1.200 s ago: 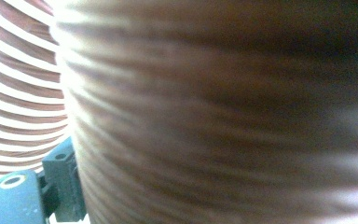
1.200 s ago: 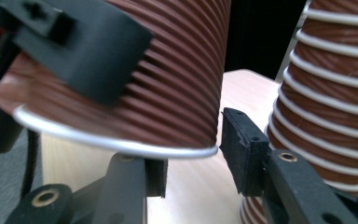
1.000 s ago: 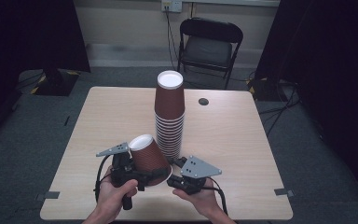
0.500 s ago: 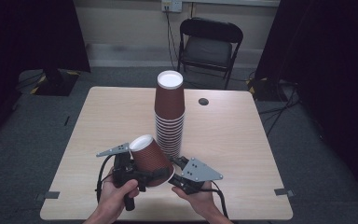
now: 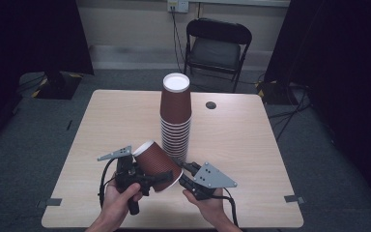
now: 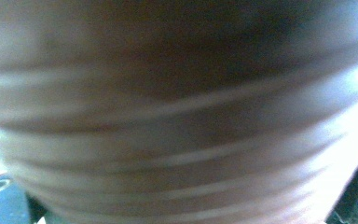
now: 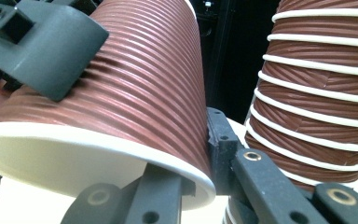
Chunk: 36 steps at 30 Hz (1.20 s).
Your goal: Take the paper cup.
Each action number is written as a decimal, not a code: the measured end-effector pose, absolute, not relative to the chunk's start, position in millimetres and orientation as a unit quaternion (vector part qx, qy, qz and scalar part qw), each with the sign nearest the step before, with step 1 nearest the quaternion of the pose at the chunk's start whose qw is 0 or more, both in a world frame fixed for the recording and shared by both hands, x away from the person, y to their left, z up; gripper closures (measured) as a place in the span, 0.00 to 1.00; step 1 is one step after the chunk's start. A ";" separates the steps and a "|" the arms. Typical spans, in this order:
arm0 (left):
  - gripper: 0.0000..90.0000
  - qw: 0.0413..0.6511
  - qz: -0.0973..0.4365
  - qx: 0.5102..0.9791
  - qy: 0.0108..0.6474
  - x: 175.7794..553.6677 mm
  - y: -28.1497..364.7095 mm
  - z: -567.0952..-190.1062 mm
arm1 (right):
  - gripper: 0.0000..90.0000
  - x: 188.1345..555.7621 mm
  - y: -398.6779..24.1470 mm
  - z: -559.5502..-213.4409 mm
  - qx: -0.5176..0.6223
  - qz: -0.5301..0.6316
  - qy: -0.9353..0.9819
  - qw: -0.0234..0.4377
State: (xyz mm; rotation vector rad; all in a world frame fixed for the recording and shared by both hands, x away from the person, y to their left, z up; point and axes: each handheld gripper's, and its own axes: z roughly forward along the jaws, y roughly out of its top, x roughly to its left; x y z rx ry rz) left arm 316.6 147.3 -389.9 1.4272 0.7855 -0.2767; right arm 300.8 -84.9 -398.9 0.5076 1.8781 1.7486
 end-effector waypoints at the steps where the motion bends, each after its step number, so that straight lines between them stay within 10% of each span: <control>1: 0.07 0.677 -0.127 0.635 0.348 317.4 147.9 -390.0 | 0.94 301.2 -85.0 -398.7 0.186 0.644 0.695 0.260; 36: 0.01 0.681 -0.091 0.644 0.336 323.1 161.1 -384.7 | 0.95 293.2 -82.5 -393.4 0.195 0.610 0.730 0.241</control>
